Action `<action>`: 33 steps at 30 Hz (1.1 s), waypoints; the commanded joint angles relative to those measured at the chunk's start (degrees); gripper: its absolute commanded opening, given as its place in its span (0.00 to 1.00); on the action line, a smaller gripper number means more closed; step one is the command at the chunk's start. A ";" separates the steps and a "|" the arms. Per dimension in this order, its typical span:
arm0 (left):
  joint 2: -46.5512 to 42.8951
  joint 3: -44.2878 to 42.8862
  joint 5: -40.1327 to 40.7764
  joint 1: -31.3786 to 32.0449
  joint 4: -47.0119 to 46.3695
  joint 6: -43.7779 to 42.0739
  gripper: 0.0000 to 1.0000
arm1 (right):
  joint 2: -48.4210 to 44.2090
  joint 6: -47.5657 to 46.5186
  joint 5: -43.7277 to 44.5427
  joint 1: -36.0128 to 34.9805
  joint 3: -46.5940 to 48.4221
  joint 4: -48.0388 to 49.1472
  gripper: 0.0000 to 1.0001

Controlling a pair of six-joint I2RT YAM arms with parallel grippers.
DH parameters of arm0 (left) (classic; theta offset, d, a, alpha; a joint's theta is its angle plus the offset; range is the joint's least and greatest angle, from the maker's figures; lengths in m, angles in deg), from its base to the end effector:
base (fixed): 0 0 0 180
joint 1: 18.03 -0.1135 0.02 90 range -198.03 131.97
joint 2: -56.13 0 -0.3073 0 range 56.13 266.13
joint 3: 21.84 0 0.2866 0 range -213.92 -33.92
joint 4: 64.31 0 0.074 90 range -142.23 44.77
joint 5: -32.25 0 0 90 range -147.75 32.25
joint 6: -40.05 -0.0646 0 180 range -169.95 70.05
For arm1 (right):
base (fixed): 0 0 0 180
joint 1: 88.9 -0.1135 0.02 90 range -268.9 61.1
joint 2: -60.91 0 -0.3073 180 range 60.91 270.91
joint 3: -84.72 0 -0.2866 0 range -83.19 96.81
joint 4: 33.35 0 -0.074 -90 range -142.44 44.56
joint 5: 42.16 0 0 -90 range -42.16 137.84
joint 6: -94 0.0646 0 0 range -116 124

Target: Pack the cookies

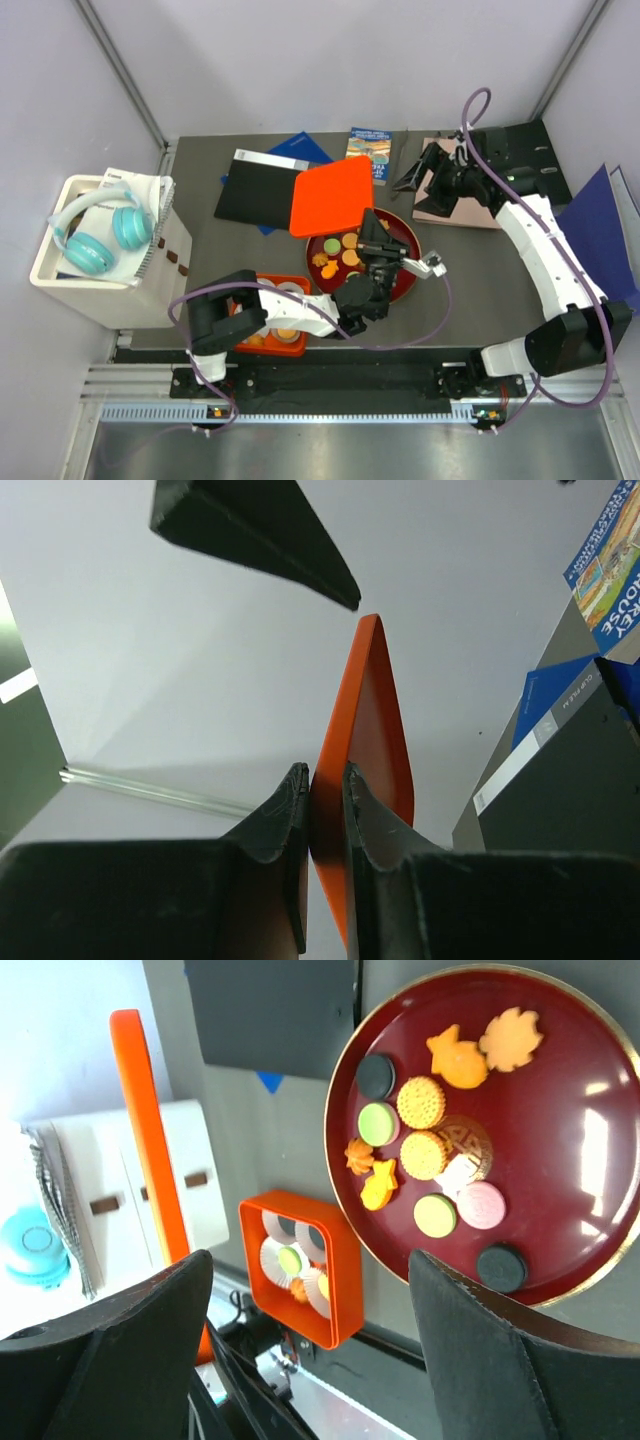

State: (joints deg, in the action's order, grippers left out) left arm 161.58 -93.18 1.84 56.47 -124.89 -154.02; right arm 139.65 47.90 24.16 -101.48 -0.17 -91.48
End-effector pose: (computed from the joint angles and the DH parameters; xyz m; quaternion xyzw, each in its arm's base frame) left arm 0.1698 -0.4040 0.2965 0.4515 0.4281 0.4412 0.6466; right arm 0.3206 0.0981 0.4070 0.1604 0.8827 0.3542 0.2637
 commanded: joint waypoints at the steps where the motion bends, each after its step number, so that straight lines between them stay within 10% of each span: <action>1: 0.72 -0.06 -1.41 1.26 -20.77 -3.24 0.00 | -0.34 0.39 -5.67 0.36 -1.55 10.52 0.79; 19: 3.18 -1.38 -1.15 2.58 -20.50 -2.45 0.00 | 11.68 -1.09 -16.57 -2.97 3.45 20.03 0.75; 26: 3.19 -2.17 -0.44 2.58 -21.82 -3.15 0.00 | 13.55 -2.06 -17.19 -4.38 4.69 19.06 0.24; 33: 3.54 -3.22 1.14 2.49 -24.54 -4.65 0.08 | 12.84 -1.80 -16.48 -4.30 4.51 18.53 0.00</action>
State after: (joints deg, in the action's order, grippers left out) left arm 165.42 -93.88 2.49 58.85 -126.73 -156.33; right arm 153.42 48.65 7.81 -105.39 1.67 -74.17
